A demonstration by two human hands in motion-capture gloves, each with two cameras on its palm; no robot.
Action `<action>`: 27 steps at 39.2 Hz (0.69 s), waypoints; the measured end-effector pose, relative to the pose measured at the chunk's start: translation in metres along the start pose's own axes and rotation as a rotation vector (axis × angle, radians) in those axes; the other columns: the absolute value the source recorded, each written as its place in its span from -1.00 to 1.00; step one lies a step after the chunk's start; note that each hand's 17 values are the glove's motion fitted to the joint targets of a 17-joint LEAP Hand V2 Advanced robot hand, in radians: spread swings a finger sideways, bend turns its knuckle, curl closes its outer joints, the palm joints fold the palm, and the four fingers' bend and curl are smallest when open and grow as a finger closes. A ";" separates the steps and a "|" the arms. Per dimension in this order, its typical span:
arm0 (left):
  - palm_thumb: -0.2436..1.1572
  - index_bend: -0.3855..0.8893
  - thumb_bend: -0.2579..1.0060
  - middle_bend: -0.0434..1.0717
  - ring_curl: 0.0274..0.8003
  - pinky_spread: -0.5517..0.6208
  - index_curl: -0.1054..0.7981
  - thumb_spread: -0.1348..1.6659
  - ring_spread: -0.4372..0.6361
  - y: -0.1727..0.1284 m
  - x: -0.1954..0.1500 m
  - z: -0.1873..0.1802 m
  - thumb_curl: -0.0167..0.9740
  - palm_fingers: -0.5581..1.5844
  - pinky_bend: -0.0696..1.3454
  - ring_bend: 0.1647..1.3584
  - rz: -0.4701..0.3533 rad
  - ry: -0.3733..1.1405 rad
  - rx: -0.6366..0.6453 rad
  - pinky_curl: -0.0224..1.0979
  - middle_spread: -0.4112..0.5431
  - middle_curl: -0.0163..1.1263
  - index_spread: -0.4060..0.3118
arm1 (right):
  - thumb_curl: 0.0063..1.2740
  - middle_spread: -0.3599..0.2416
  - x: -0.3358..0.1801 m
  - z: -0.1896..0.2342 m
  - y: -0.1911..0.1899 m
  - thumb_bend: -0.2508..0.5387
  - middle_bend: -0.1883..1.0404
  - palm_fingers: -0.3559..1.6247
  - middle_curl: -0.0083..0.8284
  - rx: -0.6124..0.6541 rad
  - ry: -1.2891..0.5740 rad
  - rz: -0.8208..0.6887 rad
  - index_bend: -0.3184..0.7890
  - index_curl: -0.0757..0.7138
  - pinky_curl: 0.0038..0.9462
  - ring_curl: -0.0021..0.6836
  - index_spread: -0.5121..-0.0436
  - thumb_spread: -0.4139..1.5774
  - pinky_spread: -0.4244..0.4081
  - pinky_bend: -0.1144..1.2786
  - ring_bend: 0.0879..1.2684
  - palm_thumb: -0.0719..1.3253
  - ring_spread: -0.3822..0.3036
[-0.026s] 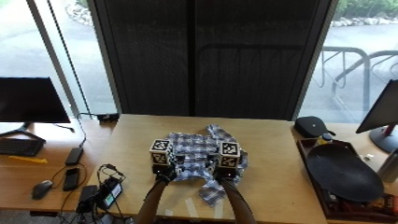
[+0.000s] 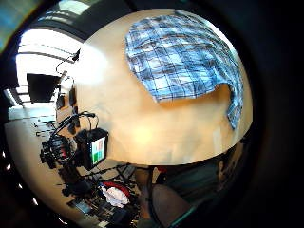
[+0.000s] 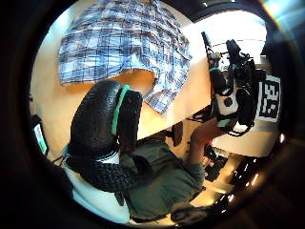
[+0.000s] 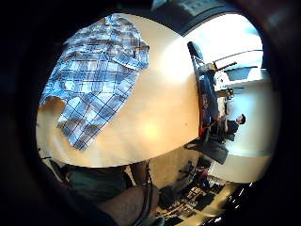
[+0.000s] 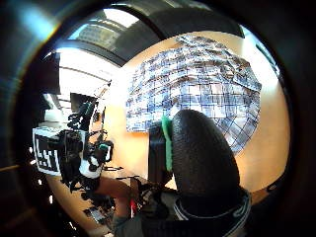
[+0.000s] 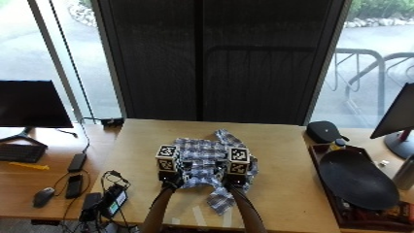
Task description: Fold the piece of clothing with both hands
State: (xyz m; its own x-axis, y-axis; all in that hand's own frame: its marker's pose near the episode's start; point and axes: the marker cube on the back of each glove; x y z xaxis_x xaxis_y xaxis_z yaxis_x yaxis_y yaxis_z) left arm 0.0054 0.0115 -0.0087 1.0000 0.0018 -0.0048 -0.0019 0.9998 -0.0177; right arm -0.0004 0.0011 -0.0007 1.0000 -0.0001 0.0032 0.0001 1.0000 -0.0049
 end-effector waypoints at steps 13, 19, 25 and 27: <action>-0.36 -0.17 -0.45 -0.53 -0.58 0.56 -0.48 0.30 0.44 -0.001 0.002 0.003 -0.70 -0.32 -0.46 -0.38 -0.008 0.001 0.002 -0.76 0.06 -0.64 -0.14 | -0.78 0.27 -0.004 -0.008 0.002 0.02 -0.41 -0.54 -0.71 0.013 -0.010 -0.024 -0.14 -0.45 -0.49 -0.65 -0.32 0.52 0.67 0.05 -0.69 -0.52 0.53; -0.35 -0.17 -0.49 -0.52 -0.53 0.62 -0.40 0.40 0.49 0.010 0.004 -0.006 -0.64 -0.34 -0.44 -0.35 -0.009 -0.002 -0.024 -0.72 0.07 -0.57 -0.16 | -0.73 0.28 -0.005 -0.002 -0.001 -0.04 -0.41 -0.56 -0.64 0.006 -0.010 -0.035 -0.14 -0.37 -0.44 -0.58 -0.41 0.62 0.71 0.07 -0.67 -0.51 0.57; -0.35 -0.17 -0.53 -0.52 -0.49 0.66 -0.34 0.45 0.51 -0.002 -0.003 0.004 -0.59 -0.35 -0.43 -0.33 -0.020 0.001 -0.007 -0.69 0.08 -0.52 -0.16 | -0.69 0.28 -0.002 0.000 -0.004 -0.10 -0.41 -0.57 -0.58 0.000 -0.022 -0.031 -0.14 -0.31 -0.41 -0.52 -0.45 0.68 0.73 0.09 -0.65 -0.51 0.59; -0.34 -0.16 -0.55 -0.52 -0.48 0.66 -0.32 0.46 0.52 -0.004 -0.004 0.005 -0.58 -0.35 -0.42 -0.32 -0.018 0.006 0.007 -0.68 0.08 -0.50 -0.17 | -0.68 0.28 -0.001 -0.001 -0.004 -0.12 -0.41 -0.57 -0.56 0.001 -0.039 -0.031 -0.14 -0.29 -0.39 -0.51 -0.45 0.69 0.72 0.09 -0.65 -0.51 0.59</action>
State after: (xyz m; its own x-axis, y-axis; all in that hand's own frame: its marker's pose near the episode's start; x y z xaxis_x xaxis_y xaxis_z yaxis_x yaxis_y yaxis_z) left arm 0.0011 0.0072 -0.0034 0.9998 -0.0165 -0.0108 0.0164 0.9998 -0.0110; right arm -0.0010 -0.0032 -0.0021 0.9986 -0.0304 0.0428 0.0306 0.9995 -0.0028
